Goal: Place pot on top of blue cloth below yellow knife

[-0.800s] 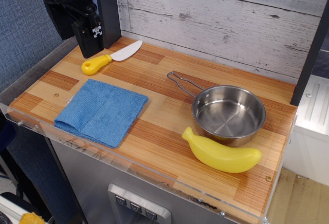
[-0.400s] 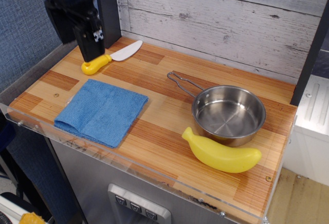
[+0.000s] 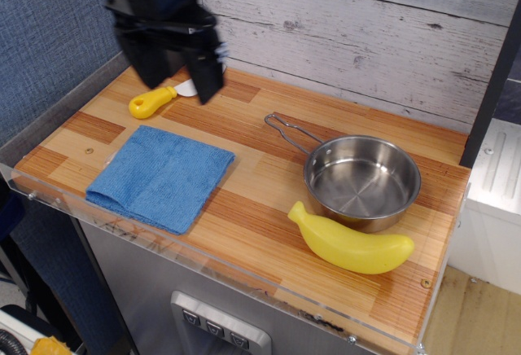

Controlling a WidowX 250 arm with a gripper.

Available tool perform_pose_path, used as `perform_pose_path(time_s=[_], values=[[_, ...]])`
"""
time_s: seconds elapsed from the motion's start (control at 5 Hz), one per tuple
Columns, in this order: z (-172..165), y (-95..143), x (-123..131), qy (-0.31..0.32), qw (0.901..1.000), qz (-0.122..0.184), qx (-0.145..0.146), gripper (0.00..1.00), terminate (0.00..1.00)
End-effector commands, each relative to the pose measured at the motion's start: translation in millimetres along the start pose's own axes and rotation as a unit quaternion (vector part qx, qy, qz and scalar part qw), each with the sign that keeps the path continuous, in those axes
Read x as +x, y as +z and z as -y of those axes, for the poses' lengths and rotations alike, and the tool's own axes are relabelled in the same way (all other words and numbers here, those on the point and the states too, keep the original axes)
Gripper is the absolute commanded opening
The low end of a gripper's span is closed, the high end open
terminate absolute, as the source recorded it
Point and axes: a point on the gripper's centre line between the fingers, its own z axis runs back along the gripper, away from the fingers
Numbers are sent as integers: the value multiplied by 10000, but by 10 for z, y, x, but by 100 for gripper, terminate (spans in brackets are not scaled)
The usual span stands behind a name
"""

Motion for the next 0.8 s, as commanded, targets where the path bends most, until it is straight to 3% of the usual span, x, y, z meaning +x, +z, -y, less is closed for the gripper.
perform_pose_path(time_s=[0.0,0.2,0.4,0.6], values=[[305,-208,164,1143,9923,192,-435,100,0],[426,-452,177,1161,9926,86,-335,100,0],[505,-610,151,1096,9939,-78,-19,100,0],[600,-773,135,980,9949,-35,244,100,0]])
